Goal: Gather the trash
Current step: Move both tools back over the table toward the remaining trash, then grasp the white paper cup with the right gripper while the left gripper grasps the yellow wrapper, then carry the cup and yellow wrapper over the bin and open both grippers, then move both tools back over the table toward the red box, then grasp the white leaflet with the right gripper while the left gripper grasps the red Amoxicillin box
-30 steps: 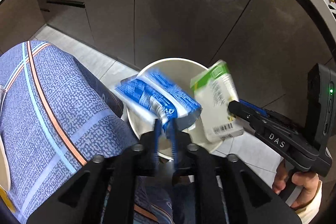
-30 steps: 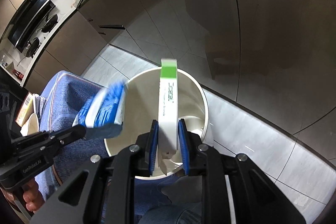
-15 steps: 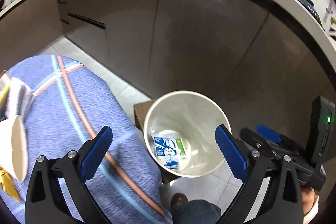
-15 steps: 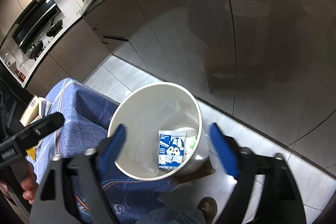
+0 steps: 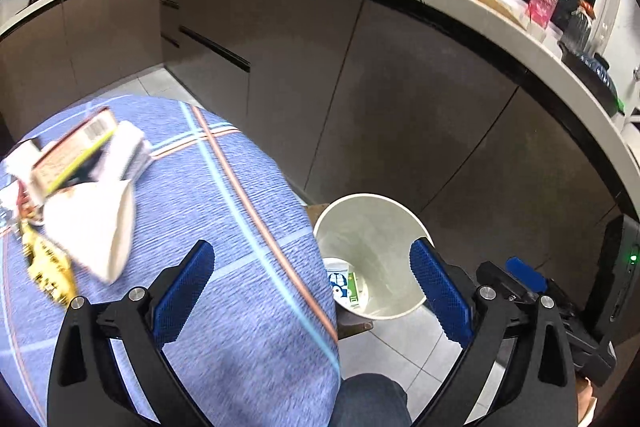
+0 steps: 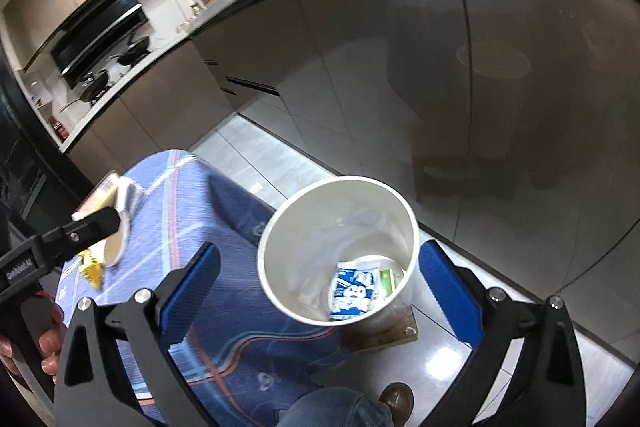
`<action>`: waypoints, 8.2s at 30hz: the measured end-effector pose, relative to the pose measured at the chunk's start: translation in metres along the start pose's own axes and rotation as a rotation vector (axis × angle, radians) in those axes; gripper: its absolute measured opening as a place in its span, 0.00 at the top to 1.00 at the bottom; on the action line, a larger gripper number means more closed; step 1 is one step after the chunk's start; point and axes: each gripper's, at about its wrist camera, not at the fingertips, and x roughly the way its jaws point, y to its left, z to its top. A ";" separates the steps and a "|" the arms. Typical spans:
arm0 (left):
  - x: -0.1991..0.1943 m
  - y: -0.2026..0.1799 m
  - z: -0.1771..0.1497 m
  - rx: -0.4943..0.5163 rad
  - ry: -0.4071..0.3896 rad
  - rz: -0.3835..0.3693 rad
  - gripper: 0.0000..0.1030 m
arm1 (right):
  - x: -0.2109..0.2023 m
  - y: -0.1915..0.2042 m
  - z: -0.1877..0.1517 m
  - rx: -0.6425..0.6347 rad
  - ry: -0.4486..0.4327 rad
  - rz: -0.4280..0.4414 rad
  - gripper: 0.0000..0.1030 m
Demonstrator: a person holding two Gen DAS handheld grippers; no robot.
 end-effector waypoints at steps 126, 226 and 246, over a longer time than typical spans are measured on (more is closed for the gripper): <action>-0.010 -0.026 0.001 0.117 0.067 -0.259 0.92 | -0.037 0.028 -0.027 -0.185 -0.095 0.081 0.95; -0.005 0.193 0.029 0.135 0.038 0.060 0.08 | 0.187 0.259 0.074 -0.282 0.283 0.268 0.29; 0.056 0.189 0.046 0.183 0.165 0.086 0.08 | 0.170 0.230 0.054 -0.281 0.242 0.270 0.80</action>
